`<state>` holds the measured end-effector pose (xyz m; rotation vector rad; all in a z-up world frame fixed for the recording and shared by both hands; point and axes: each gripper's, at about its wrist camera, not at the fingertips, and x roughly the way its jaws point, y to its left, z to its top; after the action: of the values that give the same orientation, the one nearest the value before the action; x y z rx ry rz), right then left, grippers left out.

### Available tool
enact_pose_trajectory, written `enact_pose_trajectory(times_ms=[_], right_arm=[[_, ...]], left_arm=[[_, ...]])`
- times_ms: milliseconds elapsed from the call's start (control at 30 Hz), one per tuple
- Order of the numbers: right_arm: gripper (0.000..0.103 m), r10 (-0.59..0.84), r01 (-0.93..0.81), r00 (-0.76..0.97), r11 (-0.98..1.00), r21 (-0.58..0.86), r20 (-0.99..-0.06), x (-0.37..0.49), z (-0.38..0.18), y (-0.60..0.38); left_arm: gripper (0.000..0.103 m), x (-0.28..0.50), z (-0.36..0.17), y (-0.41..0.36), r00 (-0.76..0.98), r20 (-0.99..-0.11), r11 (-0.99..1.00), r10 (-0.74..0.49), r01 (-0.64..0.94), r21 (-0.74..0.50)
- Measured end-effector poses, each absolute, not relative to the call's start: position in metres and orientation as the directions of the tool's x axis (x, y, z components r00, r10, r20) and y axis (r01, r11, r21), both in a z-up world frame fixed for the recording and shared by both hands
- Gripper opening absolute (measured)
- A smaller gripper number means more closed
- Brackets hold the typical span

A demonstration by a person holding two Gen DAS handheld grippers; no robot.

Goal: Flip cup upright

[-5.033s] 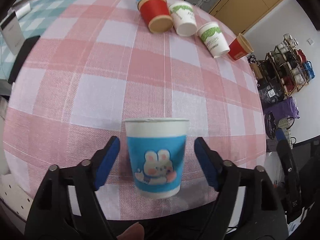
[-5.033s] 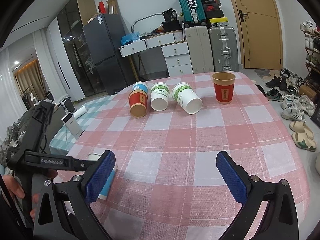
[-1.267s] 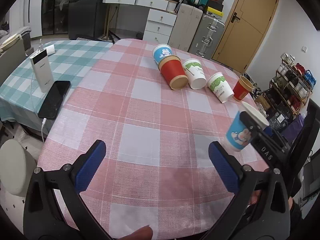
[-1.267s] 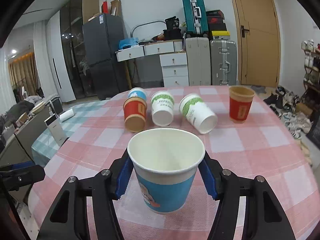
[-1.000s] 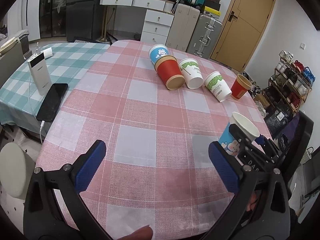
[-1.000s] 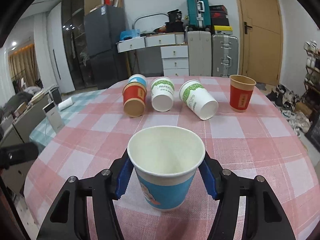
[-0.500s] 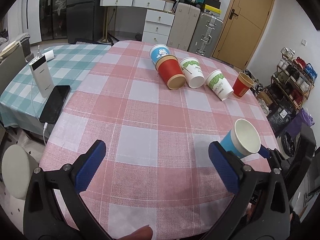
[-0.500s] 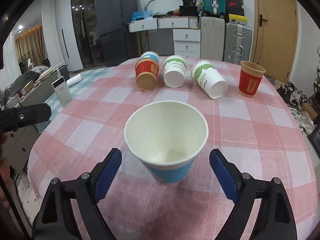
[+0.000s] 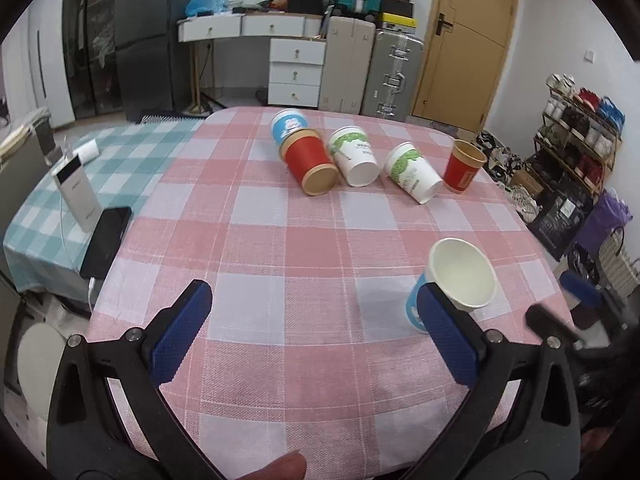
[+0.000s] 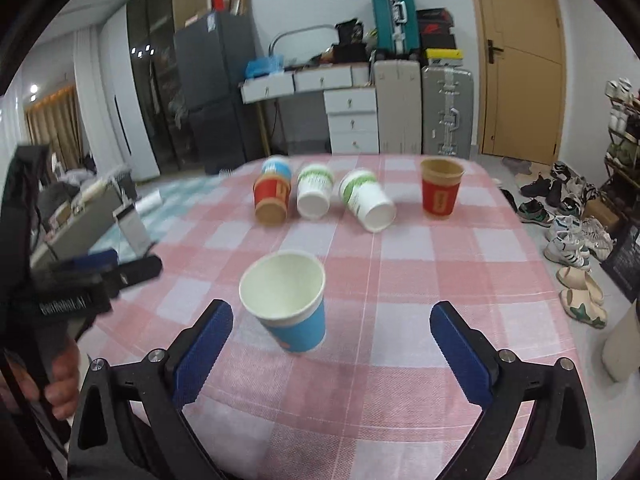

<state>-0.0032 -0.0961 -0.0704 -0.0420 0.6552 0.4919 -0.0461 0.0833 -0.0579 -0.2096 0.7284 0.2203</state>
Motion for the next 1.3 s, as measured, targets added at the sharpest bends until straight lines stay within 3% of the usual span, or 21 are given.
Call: enact_pose_trajectory(times_ms=[300,1300], right_arm=[[0.103,0.454,-0.474,0.729,0.875,0.101,-0.512,-0.03,-0.029,-0.109],[0.103,0.504,-0.499,0.675,0.85,0.168,-0.54,-0.03,-0.036,-0.114]], left_arm=[[0.103,-0.05,-0.029,0.046,0.76,-0.646,0.974,0.079,-0.196,-0.111],[0.103,-0.062,-0.02,0.026,0.77,-0.634,0.979,0.072,-0.176,-0.102]])
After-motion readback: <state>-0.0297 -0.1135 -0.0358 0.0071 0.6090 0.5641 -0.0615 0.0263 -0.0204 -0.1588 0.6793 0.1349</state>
